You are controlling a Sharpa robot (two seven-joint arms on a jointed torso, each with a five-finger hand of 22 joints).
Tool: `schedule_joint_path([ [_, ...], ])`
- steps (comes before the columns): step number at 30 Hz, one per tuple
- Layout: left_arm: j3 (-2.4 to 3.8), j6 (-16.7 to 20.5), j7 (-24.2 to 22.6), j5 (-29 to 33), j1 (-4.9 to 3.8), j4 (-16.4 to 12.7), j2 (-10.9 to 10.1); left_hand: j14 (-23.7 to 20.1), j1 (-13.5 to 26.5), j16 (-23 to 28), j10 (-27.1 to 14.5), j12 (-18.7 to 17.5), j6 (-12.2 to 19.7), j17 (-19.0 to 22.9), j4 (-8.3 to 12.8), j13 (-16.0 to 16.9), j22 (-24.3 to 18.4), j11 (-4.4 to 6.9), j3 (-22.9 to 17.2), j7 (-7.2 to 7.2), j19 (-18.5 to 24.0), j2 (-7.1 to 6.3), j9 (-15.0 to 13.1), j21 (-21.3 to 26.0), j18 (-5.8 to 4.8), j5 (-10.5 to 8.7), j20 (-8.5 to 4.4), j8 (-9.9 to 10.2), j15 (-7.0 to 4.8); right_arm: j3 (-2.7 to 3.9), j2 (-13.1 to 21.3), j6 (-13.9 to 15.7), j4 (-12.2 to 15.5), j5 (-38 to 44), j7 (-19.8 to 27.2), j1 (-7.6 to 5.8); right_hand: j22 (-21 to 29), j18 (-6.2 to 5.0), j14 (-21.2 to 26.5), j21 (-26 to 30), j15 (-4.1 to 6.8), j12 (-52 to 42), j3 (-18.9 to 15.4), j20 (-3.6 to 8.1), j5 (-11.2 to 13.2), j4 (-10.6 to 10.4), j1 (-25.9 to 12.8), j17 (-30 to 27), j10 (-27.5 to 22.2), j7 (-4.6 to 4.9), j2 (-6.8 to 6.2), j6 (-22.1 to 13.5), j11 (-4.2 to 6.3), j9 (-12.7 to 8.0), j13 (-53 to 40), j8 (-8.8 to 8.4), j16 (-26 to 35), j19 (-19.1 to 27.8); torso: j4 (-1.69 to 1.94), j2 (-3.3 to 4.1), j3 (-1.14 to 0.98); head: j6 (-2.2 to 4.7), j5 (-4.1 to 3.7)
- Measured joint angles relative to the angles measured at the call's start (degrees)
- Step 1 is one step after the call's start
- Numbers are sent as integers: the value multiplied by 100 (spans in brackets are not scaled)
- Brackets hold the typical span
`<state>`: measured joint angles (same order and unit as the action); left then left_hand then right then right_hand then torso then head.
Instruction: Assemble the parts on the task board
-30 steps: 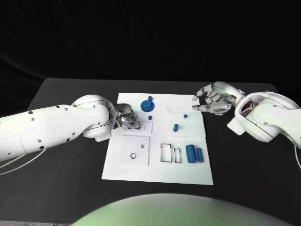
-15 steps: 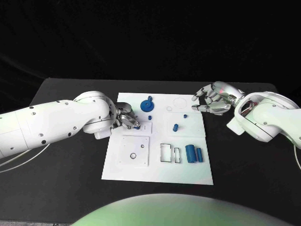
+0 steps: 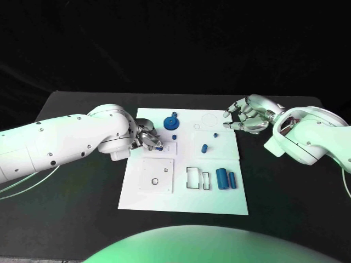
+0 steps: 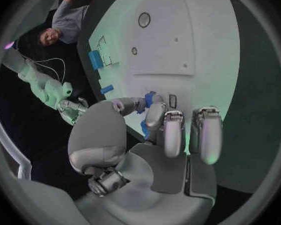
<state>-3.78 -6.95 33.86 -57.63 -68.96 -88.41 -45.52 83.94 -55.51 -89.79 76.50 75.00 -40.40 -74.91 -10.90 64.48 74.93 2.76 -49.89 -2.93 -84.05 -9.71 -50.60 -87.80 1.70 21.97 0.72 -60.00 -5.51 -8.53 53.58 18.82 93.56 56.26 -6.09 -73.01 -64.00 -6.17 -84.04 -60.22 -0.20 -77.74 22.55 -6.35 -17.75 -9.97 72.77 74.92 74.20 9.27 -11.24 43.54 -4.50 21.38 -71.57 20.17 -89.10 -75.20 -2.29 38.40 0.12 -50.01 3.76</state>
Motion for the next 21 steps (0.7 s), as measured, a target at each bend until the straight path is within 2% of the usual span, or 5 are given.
schedule_joint_path([
  [21, 7, -128, 205, -289, -18, 9, 128, 0, 29, 0, -1, 0, -50, 0, 0, -3, -1, 0, 0, 5, 0, -28, 2, 0, 0, -1, 1, 0, 0, 0, -1, 2, 8, 0, -1, 0, 0, 0, 0, 0, 0, 0, 0, 0, 0, 0, 0, -1, 0, 0, 0, 0, 0, -1, 0, 22, 0, 0, 3, -1, 1, 0, 3],
])
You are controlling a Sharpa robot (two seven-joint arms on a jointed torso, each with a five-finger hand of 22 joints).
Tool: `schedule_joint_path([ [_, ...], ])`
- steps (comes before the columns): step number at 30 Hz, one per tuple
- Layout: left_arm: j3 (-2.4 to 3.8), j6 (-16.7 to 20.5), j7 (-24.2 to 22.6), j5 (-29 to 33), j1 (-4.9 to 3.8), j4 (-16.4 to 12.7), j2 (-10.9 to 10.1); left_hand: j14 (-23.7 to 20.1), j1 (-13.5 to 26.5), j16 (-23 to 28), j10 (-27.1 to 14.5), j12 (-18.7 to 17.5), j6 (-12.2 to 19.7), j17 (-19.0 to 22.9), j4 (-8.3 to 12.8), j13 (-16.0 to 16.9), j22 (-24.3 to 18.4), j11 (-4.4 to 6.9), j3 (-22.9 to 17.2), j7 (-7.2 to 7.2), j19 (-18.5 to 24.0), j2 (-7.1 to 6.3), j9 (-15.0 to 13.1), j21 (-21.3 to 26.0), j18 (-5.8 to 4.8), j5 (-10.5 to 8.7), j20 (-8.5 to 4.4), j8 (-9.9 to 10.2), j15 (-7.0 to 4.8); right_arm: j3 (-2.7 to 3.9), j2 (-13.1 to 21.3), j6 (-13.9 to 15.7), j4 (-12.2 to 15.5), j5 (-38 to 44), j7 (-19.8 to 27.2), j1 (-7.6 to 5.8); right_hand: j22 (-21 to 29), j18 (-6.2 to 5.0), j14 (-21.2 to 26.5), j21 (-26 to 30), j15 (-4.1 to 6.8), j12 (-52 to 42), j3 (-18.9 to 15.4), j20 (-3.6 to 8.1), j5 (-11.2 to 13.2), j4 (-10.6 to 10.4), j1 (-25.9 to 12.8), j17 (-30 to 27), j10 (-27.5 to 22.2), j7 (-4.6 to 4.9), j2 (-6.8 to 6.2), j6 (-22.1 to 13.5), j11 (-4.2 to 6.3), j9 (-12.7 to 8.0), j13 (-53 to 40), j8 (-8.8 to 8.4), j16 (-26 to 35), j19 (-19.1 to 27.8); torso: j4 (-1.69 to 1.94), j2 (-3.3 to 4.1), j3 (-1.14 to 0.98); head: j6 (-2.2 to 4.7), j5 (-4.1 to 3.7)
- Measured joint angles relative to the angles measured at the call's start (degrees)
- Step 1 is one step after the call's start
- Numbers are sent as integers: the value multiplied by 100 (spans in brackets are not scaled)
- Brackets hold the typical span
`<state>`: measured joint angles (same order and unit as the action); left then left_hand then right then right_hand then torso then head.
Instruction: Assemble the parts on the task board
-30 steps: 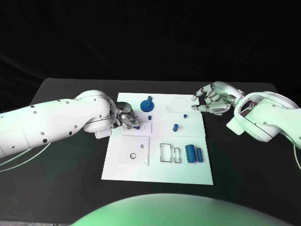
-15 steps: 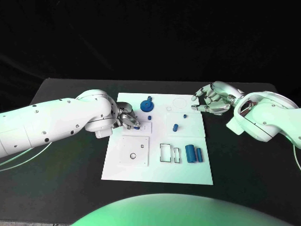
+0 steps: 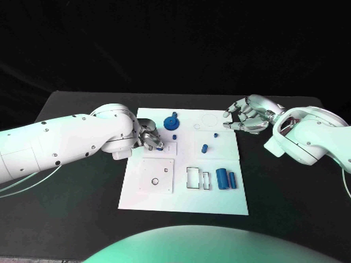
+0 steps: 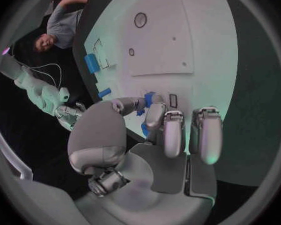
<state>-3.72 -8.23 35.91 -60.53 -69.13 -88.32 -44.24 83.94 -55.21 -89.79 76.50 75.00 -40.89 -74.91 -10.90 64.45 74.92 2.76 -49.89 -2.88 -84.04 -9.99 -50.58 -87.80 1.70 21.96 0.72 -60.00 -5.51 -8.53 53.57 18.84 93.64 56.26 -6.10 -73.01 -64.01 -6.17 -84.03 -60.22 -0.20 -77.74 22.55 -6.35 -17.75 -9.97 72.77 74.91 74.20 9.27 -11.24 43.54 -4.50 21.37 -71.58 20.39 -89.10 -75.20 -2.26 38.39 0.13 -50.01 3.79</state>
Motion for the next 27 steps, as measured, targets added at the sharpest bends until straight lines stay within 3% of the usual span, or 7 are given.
schedule_joint_path([
  [17, 6, -29, 99, -71, -7, 17, 57, 0, -15, 0, 0, 0, -19, 0, 0, -15, 0, 0, 0, 21, 0, 19, 13, 0, 0, 1, 0, 26, 0, 0, 2, 2, -1, 0, 0, 0, 6, 0, 0, 0, 0, 0, 0, 0, -22, 0, 0, 0, 0, 0, 0, 0, 0, 4, 11, 0, 0, 0, 0, 2, 0, 0, -15],
  [21, 8, -48, 108, -59, -13, 30, 62, 0, -15, 0, 0, 0, -42, 0, 16, -42, -1, 0, 16, 44, 0, 19, 35, 0, 0, -116, 0, 103, 0, 0, 5, 2, -1, 0, 0, 0, 6, 0, 0, 0, 0, 0, 0, 0, -22, 0, 0, 0, 0, 0, 0, 0, 0, 4, 11, 0, 0, 0, 1, 1, 2, 0, -19],
  [27, 11, -86, 116, -35, -20, 53, 67, 0, 84, 0, -1, -33, -99, 0, 97, -64, -1, -1, 98, 102, 0, -14, 81, 0, 0, -133, 0, 169, 0, 0, 10, 3, -1, 0, 0, 0, 6, 0, 0, 0, 0, 0, 0, 0, -22, 0, 0, -1, 0, 0, 0, 0, 0, 4, 11, 0, 0, 0, 1, -1, 3, 0, -24],
])
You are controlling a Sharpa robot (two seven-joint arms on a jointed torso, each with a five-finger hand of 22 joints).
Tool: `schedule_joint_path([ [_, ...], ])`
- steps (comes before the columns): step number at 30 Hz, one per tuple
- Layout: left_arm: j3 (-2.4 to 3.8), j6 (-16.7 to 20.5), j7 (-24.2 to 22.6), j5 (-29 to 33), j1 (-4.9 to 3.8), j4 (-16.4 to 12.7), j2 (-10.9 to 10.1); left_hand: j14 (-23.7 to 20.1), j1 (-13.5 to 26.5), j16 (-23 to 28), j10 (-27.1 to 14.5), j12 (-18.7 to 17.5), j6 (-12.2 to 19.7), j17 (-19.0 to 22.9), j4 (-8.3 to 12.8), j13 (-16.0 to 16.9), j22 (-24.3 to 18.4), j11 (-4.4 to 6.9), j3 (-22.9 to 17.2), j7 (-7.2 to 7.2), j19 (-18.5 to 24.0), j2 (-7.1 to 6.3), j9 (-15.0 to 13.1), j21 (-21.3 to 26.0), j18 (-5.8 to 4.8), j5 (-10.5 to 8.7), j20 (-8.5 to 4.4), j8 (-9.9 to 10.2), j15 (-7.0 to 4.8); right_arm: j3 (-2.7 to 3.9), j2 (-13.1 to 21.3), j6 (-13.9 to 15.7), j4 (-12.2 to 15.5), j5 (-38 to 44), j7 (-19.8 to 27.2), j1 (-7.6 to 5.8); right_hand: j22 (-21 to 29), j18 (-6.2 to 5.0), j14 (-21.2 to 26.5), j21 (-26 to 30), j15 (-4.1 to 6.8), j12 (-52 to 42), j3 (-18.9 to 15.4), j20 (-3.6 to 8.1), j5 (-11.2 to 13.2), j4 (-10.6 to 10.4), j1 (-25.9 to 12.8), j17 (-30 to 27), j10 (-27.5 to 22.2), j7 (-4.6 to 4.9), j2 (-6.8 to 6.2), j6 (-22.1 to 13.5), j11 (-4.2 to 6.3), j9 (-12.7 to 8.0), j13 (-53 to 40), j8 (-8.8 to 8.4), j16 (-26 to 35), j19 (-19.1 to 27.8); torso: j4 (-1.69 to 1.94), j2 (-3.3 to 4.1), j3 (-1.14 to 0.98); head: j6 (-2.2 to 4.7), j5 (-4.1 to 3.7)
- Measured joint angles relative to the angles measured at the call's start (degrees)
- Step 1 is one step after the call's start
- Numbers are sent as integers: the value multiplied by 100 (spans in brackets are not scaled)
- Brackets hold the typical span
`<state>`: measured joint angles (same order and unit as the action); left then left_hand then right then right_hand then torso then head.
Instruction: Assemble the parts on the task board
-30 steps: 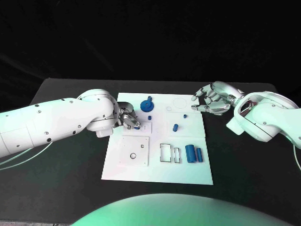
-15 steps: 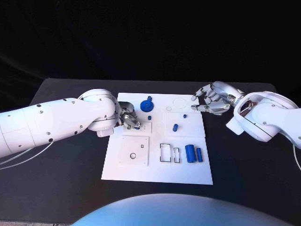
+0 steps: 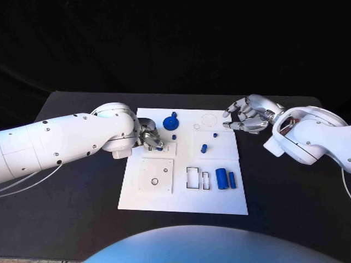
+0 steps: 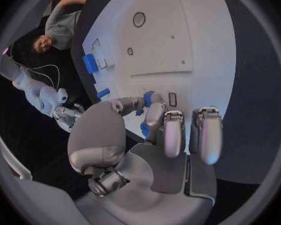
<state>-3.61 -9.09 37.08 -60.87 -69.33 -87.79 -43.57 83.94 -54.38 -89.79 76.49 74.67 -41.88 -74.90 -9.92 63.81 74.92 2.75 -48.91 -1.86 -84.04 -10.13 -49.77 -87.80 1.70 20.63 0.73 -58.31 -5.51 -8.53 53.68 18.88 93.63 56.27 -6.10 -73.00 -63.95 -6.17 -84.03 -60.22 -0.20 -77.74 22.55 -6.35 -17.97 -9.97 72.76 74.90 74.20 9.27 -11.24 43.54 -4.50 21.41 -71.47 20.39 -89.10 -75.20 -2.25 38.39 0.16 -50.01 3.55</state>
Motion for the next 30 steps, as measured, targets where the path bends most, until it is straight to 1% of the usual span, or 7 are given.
schedule_joint_path([
  [4, 0, -25, 15, 12, -5, 22, -1, 0, 220, 0, 0, 0, -21, 0, 53, -3, 0, 0, 53, 108, 0, -132, 42, 0, 0, -46, 0, 41, 0, 0, 1, 2, 0, 0, 0, 0, 0, 0, 0, 0, 0, 0, 7, 0, 0, -56, -25, 0, 0, 0, -25, 0, 0, 0, 0, 0, 0, 0, 2, -1, 0, 0, 0],
  [6, 0, -39, 21, 16, -8, 27, -1, 0, 258, 0, 0, 0, -22, 0, 54, -3, 0, 0, 52, 114, 0, -170, 51, 0, 0, -98, 0, 44, 0, 0, 2, 2, 0, 0, 1, 0, 0, 0, 0, 0, 0, 0, 7, 0, 0, -56, -23, 0, 0, 0, -23, 0, 0, 0, 0, 0, 0, 0, 2, -1, -1, 0, -2],
  [7, 0, -43, 22, 18, -9, 28, -1, 0, 282, 0, 0, 0, -23, 0, 171, -3, 0, 0, -64, 128, 0, -194, 58, 0, 0, -121, 0, 55, 0, 0, 2, 2, 0, 0, 1, 0, 0, 0, 0, 0, 0, 0, 7, 0, 0, -56, -23, 0, 0, 0, -23, 0, 0, 0, 0, 0, 0, 0, 2, -1, 0, 0, -3],
  [16, 2, -65, 22, 35, -14, 46, 5, 0, 312, 0, -22, -30, -52, 0, 202, -40, 0, 22, -63, 115, 0, -224, 70, 0, -1, -134, 0, 88, 0, 0, 2, 3, -3, -5, 1, 0, 13, 0, 0, 21, 0, 0, 7, 0, 0, -56, -53, 0, 0, -21, 8, -21, 0, -1, 5, 23, 0, 0, 3, -1, 1, 0, -8],
  [18, 2, -67, 22, 39, -15, 51, 5, 0, 352, 0, -22, -30, -54, 0, 208, -40, 0, 22, -49, 116, 0, -264, 85, 0, 0, -206, 0, 88, 0, 0, 2, 4, -4, -5, 1, 2, 23, 0, 0, 44, 0, 0, 17, 13, 0, -65, -53, 0, 0, -21, 8, -21, 0, -1, 13, 23, 0, 13, 3, -1, 2, 0, -8],
  [22, 2, -72, 22, 42, -15, 71, 1, 0, 418, 0, -22, -30, -88, 0, 28, -35, 0, 22, 208, 104, 0, -286, 86, 0, 0, -321, 0, 88, 0, 0, 2, 5, -4, -6, 1, 3, 23, -1, 0, 44, 0, 0, 23, 21, 0, -72, -53, 0, 0, -21, 8, -21, 0, -2, 13, 23, 0, 21, 3, -1, 3, 0, -9],
  [30, -1, -78, 32, 42, -14, 93, -1, 0, 418, 0, -43, -30, -105, 0, -204, -35, -1, 1, 483, 104, 0, -285, 102, 0, 0, -364, 0, 110, 0, 0, 0, 8, -8, -8, 1, 10, 32, 0, 0, 44, 0, 0, 7, 21, 0, -88, -53, 0, 0, -21, 8, -21, 0, -2, 13, 23, 0, 21, 1, -1, 2, 0, -8],
])
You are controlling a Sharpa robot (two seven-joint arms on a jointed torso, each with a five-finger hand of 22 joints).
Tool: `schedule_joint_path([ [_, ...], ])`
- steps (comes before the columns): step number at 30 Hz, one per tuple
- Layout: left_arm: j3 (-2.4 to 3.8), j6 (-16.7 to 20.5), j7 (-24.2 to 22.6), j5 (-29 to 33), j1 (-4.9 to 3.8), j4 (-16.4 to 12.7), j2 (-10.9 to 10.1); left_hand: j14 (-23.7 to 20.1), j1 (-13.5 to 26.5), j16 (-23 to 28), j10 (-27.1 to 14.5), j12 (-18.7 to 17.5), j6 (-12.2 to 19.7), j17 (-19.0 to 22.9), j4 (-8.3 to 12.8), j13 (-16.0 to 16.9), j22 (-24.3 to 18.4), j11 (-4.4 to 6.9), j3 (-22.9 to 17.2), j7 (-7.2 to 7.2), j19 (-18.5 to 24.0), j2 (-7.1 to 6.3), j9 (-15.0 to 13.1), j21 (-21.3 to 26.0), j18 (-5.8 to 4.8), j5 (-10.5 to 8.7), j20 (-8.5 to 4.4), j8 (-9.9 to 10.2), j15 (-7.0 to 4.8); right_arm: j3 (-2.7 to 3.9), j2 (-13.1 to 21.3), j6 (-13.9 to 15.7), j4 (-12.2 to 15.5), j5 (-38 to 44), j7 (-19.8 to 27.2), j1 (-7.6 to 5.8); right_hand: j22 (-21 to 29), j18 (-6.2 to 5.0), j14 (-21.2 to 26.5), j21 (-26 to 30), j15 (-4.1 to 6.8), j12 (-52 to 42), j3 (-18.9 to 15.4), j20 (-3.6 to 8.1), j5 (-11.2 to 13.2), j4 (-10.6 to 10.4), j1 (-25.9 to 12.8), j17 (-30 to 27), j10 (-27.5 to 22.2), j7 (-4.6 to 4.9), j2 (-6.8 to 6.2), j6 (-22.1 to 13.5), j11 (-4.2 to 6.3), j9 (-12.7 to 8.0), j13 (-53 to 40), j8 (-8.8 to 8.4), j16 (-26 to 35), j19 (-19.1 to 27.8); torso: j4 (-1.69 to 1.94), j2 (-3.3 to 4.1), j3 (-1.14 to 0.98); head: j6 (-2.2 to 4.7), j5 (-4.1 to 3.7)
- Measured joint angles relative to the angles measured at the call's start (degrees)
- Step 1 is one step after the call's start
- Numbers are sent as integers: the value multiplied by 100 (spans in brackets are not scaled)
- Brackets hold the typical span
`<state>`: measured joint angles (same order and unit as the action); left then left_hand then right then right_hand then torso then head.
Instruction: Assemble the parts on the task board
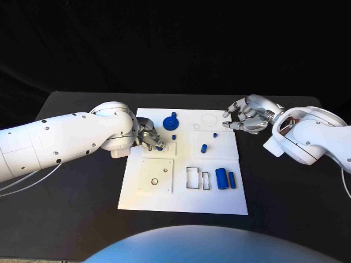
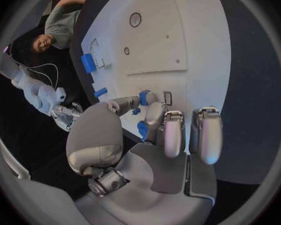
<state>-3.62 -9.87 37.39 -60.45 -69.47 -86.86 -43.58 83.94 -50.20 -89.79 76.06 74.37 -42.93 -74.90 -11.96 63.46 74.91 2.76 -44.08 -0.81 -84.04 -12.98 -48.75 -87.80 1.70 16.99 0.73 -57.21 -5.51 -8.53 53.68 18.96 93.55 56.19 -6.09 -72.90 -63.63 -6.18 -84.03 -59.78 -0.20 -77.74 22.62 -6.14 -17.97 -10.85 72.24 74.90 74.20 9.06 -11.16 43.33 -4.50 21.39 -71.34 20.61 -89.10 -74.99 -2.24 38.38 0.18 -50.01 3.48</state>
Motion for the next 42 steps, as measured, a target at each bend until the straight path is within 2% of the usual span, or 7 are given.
schedule_joint_path([
  [20, 7, -42, 3, -5, -1, -24, -33, 0, -29, 0, 0, -22, -10, 0, -349, 22, 0, 0, 509, 12, 0, -28, 0, 0, 0, -60, 0, 35, 0, 0, -8, 5, -18, -1, 0, 19, 16, 0, 0, 24, 0, 0, 1, 0, 0, 1, 0, 2, 0, 0, 0, 0, 0, 0, 10, 0, 23, 0, -2, -1, 1, 0, 9],
  [27, 26, -43, 33, -2, -9, -79, -67, 0, -55, 0, 0, -22, -9, 0, -478, 32, 0, 0, 818, 11, 0, -6, -1, 0, 0, 13, 0, 69, 0, 0, -14, 5, -28, -1, 0, 27, 30, 0, 0, 55, 0, 0, -8, 0, 0, -8, 0, 5, 0, 0, 0, 0, 0, -2, 25, 0, 23, 0, -4, -1, 1, 0, 8],
  [31, 101, -47, 55, 1, -71, -134, -93, 0, -38, 0, 0, -22, 4, 0, -473, 32, 0, 0, 1060, -2, 0, 11, -1, 0, 0, 327, 0, 74, 0, -1, -21, 5, -36, -2, 0, 30, 30, 0, 0, 55, 0, 0, -16, 0, 0, -16, 0, 4, 0, 0, 0, 0, 0, -2, 25, 0, 23, 0, -1, -1, 1, 0, 13],
  [34, 139, -48, 63, 1, -124, -176, -117, 0, -41, 0, 0, -22, 13, 0, -475, 31, 0, 0, 1216, -11, 0, 41, -11, 0, 0, 699, 0, 66, 0, -1, -26, 5, -46, -3, 1, 32, 30, 0, 0, 55, 0, 0, -16, 0, 0, -16, 0, 4, 0, 0, 0, 0, 0, -2, 25, 0, 23, 0, -1, -2, -3, 0, 21],
  [37, 164, -50, 72, 2, -198, -224, -147, 0, -41, 0, 0, -22, 12, 0, -473, 31, 0, 0, 1503, -11, 0, 41, -27, 0, 0, 1489, 0, 39, 0, -1, -32, 5, -60, -4, 3, 35, 30, 0, 0, 55, 0, 0, -16, 0, 0, -16, 0, 4, 0, 0, 0, 0, 0, -2, 25, 0, 23, 0, 2, -8, -3, 0, 27],
  [38, 175, -50, 75, 2, -230, -244, -160, 0, -41, 0, 1, -22, 12, 0, -470, 31, 0, 0, 1537, -11, 0, 41, -27, 0, 0, 1605, 0, 39, 0, -1, -35, 5, -64, -5, 4, 37, 30, 0, 0, 55, 0, 0, -16, 0, 0, -16, 0, 4, 0, 0, 0, 0, 0, -2, 25, 0, 23, 0, 3, -10, -4, 0, 31],
  [42, 225, -50, 81, 2, -327, -301, -204, 0, -65, 0, 1, -22, 12, 0, -465, 31, 0, 0, 1603, -11, 0, 65, -27, 0, 0, 1698, 0, 39, 0, -1, -40, 5, -76, -5, 5, 44, 30, 0, 0, 55, 0, 0, -16, 0, 0, -16, 0, 4, 0, 0, 0, 0, 0, -2, 25, 0, 23, 0, 2, -10, -5, 1, 48],
])
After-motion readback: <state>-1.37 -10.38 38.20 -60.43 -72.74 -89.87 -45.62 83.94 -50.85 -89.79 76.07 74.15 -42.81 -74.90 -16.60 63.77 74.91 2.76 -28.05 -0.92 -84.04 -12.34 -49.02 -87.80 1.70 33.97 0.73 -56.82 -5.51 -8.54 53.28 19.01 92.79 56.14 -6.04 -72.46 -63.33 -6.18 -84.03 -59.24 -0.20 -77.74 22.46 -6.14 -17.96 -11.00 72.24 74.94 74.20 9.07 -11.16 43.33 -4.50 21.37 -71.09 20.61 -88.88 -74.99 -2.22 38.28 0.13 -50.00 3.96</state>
